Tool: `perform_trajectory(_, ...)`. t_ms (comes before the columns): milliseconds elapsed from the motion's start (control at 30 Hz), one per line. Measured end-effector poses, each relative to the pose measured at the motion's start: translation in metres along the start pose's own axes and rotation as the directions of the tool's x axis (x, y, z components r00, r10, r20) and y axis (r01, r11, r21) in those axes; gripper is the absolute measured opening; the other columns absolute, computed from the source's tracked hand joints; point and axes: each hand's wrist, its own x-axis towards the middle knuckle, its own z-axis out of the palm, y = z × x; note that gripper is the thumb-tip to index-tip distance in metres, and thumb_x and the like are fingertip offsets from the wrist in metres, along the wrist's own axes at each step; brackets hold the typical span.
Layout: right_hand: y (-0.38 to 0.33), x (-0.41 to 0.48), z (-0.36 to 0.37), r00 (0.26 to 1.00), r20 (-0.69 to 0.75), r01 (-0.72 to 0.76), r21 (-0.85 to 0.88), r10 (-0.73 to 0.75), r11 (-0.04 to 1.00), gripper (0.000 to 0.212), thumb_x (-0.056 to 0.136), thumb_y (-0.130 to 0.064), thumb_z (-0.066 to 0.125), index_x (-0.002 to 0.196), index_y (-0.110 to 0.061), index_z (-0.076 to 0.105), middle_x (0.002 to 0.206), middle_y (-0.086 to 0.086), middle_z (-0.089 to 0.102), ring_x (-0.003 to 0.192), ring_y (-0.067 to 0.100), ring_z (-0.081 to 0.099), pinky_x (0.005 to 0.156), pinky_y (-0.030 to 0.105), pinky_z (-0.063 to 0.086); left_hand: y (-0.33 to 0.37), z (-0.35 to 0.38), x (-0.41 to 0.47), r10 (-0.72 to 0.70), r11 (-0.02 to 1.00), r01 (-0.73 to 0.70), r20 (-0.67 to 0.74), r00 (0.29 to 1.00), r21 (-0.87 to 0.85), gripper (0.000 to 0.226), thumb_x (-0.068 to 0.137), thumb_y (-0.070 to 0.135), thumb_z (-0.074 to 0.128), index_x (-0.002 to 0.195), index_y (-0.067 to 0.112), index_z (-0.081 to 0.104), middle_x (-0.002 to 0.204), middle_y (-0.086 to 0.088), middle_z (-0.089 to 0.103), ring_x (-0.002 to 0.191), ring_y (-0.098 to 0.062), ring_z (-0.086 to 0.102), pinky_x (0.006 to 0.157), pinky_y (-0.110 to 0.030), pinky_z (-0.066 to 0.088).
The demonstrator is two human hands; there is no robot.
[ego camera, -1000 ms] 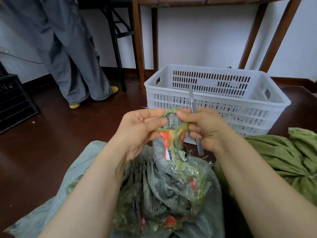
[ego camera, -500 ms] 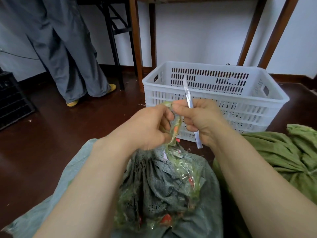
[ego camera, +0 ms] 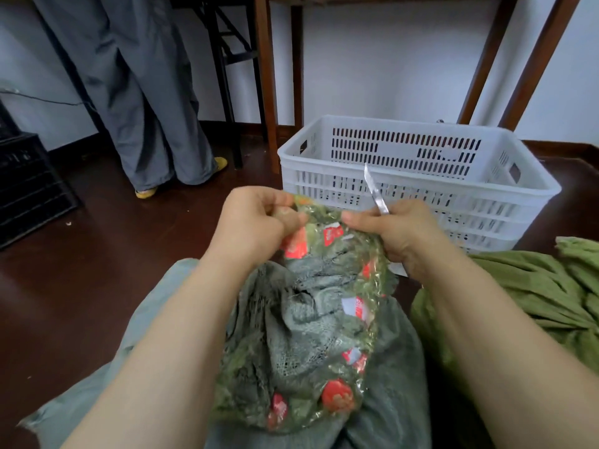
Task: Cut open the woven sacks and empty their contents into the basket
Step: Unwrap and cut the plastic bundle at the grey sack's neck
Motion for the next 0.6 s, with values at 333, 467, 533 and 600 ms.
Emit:
perform_trajectory(333, -0.033, -0.023, 0.009, 0.973, 0.168, 0.221, -0.465, -0.159, 0.857, 0.030, 0.101, -0.024, 0.033, 0.109, -0.008, 0.057, 0.072, -0.003, 0.044, 0.058, 0.008, 0.035, 0.052, 0.023, 0.026, -0.012, 0.006, 0.004, 0.007, 0.973, -0.014, 0.033, 0.999, 0.230, 0.044, 0.066, 0.013, 0.086, 0.102, 0.015, 0.062, 0.090, 0.009, 0.064, 0.074, -0.011, 0.061, 0.070, -0.031, 0.056)
perform_trajectory(467, -0.044, -0.033, 0.001, 0.971, 0.221, 0.200, -0.537, -0.092, 0.820, 0.033, 0.098, -0.023, 0.049, 0.068, -0.019, 0.060, 0.072, -0.003, 0.059, 0.064, 0.005, 0.045, 0.054, 0.021, 0.029, -0.010, 0.005, 0.004, 0.071, 0.929, -0.082, 0.042, 0.997, 0.362, 0.039, 0.067, 0.018, 0.086, 0.093, 0.025, 0.058, 0.085, 0.017, 0.058, 0.069, -0.004, 0.054, 0.068, -0.023, 0.045)
perform_trajectory(533, -0.046, -0.037, 0.000, 0.960, 0.251, 0.263, -0.652, -0.125, 0.711, 0.025, 0.095, -0.022, 0.058, 0.070, -0.019, 0.062, 0.075, -0.003, 0.060, 0.065, 0.007, 0.050, 0.055, 0.021, 0.036, -0.008, 0.004, 0.003, 0.083, 0.919, -0.099, 0.058, 0.995, 0.382, 0.038, 0.068, 0.018, 0.085, 0.090, 0.029, 0.057, 0.081, 0.020, 0.055, 0.064, 0.002, 0.051, 0.057, -0.013, 0.042)
perform_trajectory(600, -0.048, -0.041, 0.003, 0.951, 0.282, 0.287, -0.666, -0.124, 0.688, 0.013, 0.095, -0.021, 0.057, 0.091, -0.012, 0.065, 0.073, 0.004, 0.067, 0.059, 0.015, 0.059, 0.055, 0.026, 0.049, -0.008, 0.006, 0.004, 0.082, 0.913, -0.101, 0.065, 0.995, 0.396, 0.035, 0.068, 0.017, 0.084, 0.092, 0.028, 0.062, 0.082, 0.019, 0.057, 0.062, 0.002, 0.052, 0.050, -0.006, 0.040)
